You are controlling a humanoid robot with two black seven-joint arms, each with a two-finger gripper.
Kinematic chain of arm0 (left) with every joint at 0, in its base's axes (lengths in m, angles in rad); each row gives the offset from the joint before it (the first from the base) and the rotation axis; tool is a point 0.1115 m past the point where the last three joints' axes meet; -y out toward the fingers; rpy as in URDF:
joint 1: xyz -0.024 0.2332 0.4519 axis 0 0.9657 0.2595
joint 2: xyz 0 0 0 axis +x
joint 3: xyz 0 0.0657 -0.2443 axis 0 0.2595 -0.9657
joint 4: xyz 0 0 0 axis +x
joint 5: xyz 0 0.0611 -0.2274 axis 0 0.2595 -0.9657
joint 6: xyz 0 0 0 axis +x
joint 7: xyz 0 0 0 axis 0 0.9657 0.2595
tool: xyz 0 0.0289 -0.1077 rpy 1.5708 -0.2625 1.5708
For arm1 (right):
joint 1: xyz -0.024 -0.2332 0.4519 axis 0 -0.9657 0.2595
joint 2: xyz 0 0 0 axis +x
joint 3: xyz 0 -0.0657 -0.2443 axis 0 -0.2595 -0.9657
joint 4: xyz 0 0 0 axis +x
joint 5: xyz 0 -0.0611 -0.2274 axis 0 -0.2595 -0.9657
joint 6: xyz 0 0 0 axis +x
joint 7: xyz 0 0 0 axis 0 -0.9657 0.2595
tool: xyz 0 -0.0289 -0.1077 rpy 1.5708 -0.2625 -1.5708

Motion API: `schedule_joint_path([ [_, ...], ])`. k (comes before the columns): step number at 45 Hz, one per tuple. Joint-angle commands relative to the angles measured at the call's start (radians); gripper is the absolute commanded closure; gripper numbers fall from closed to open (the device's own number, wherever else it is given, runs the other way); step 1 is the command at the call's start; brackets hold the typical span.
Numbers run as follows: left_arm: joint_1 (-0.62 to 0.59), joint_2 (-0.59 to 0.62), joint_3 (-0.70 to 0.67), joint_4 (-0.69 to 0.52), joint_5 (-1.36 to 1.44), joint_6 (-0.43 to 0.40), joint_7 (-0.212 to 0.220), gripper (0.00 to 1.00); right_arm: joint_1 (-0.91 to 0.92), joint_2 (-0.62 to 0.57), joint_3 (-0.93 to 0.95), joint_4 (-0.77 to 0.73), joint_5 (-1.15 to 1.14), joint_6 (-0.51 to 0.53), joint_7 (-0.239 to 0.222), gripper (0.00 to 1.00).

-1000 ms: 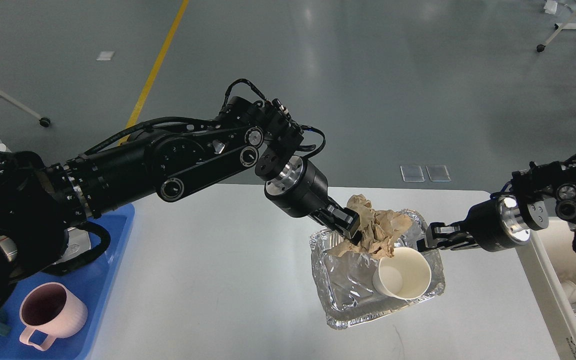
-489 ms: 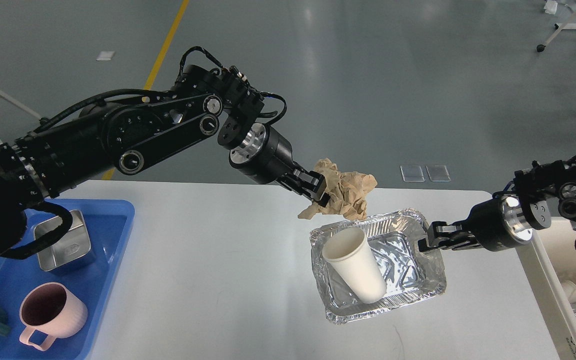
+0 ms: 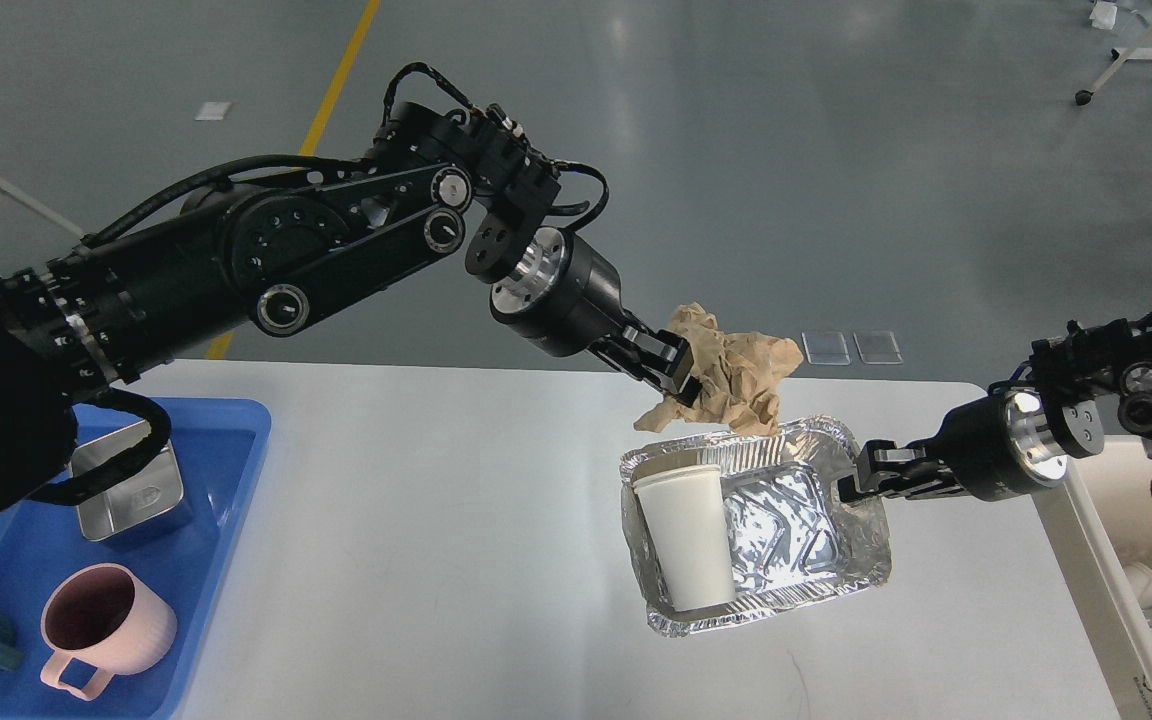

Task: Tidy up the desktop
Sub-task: 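Lower the crumpled paper into the foil tray and open the left gripper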

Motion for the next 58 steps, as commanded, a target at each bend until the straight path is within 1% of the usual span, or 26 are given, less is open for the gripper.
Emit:
schedule_joint_path([
  [1,0.0,-0.084,0.003,0.017,0.002,0.0,0.0,1.0,0.0,0.008,0.001,0.0,0.0,0.0,0.0,1.0],
  [10,0.0,-0.201,0.015,0.083,0.007,0.0,-0.001,1.0,0.003,0.008,0.003,0.0,0.0,0.0,0.0,1.0],
  [12,0.0,-0.21,0.017,0.09,0.008,0.0,-0.001,1.0,0.003,0.008,0.003,0.002,0.0,0.0,0.0,1.0],
  [13,0.004,-0.242,0.021,0.104,0.017,0.0,-0.001,1.0,0.006,0.008,0.004,0.002,0.0,0.002,0.0,1.0],
  [21,0.023,-0.276,0.026,0.13,0.021,0.0,0.008,0.99,0.011,0.003,0.004,0.002,0.002,0.014,0.0,1.0],
  [23,0.029,-0.274,0.026,0.132,0.021,0.0,0.017,0.96,0.011,0.003,0.006,0.002,0.0,0.014,0.0,1.0],
  [26,0.032,-0.276,0.032,0.138,0.021,0.0,0.037,0.88,0.011,0.003,0.006,0.002,0.002,0.014,0.0,1.0],
  [27,0.034,-0.276,0.035,0.138,0.021,0.0,0.043,0.85,0.011,0.003,0.006,0.002,0.0,0.013,0.0,1.0],
  [29,0.034,-0.276,0.04,0.143,0.014,0.0,0.049,0.76,0.011,0.003,0.006,0.002,0.002,0.014,0.0,1.0],
  [32,0.034,-0.276,0.04,0.146,0.002,0.0,0.049,0.61,0.015,0.003,0.006,0.002,0.0,0.014,0.0,1.0],
  [40,0.035,-0.277,0.046,0.147,0.001,0.0,0.049,0.42,0.015,-0.001,0.005,0.002,0.002,0.014,0.0,1.0],
  [45,0.044,-0.277,0.046,0.147,0.001,0.0,0.049,0.37,0.015,-0.004,0.006,0.002,0.002,0.014,0.0,1.0],
  [53,0.041,-0.279,0.043,0.149,-0.002,0.001,0.049,0.33,0.015,-0.013,0.004,0.002,0.015,0.014,0.0,1.0],
  [58,0.041,-0.277,0.029,0.152,-0.01,0.027,0.048,0.31,0.014,-0.027,0.004,0.0,0.015,0.013,0.0,1.0],
])
